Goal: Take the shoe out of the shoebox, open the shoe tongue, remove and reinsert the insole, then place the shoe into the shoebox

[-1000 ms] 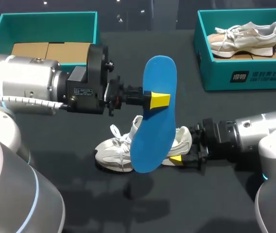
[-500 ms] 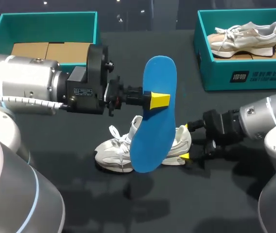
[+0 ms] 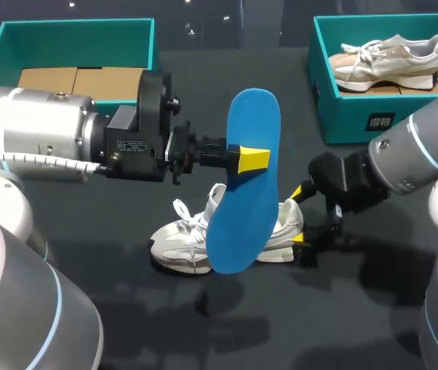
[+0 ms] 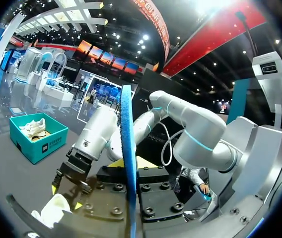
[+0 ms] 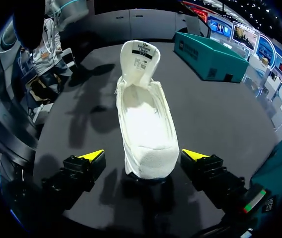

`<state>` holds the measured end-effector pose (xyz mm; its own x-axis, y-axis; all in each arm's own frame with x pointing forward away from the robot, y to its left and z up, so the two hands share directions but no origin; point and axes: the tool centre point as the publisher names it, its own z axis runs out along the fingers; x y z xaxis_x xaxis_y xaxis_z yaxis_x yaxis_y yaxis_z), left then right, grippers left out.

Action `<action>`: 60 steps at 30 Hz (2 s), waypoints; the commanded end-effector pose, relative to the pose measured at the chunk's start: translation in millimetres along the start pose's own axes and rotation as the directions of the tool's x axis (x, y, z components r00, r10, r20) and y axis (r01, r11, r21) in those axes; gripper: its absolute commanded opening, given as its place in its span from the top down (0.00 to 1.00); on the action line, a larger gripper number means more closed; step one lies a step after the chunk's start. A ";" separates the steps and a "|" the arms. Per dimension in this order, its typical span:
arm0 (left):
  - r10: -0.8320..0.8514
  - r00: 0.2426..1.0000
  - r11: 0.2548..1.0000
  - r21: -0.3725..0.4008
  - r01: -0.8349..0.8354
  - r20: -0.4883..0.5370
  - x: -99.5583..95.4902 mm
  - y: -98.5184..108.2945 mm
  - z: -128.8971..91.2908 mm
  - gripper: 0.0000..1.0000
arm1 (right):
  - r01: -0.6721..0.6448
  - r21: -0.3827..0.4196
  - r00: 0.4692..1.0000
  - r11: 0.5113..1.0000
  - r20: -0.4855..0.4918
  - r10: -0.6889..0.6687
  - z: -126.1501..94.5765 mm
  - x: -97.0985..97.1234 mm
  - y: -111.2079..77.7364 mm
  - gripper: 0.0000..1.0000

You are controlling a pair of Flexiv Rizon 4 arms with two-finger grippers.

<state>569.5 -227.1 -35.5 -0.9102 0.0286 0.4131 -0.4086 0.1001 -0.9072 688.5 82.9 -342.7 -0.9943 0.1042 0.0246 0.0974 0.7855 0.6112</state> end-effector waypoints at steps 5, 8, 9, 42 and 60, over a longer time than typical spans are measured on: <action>0.000 1.000 1.000 0.002 0.000 0.001 0.0 1.2 1.7 1.00 | -0.003 0.444 1.000 0.896 0.001 0.003 -6.3 2.3 4.1 0.00; 0.000 1.000 1.000 0.002 0.000 0.001 0.0 1.2 1.7 1.00 | -0.040 0.513 0.999 0.857 0.011 0.040 -3.3 0.6 8.2 0.00; 0.000 1.000 1.000 0.002 0.000 0.001 0.0 1.2 1.7 1.00 | -0.058 0.560 0.998 0.827 0.014 0.061 -0.9 -0.9 11.2 0.00; 0.000 1.000 1.000 0.002 0.000 0.001 0.0 1.2 1.7 1.00 | 0.058 0.627 0.994 0.777 0.035 -0.102 27.2 -32.8 66.8 0.00; 0.000 1.000 1.000 0.002 0.000 0.001 0.0 1.2 1.7 1.00 | 0.129 0.638 0.988 0.759 -0.016 -0.154 71.3 -42.6 58.0 0.18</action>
<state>569.5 -227.0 -35.5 -0.9102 0.0287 0.4131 -0.4086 0.1002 -0.9072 738.2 160.5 -356.0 -0.9977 -0.0274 -0.0620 -0.0264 0.9995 -0.0166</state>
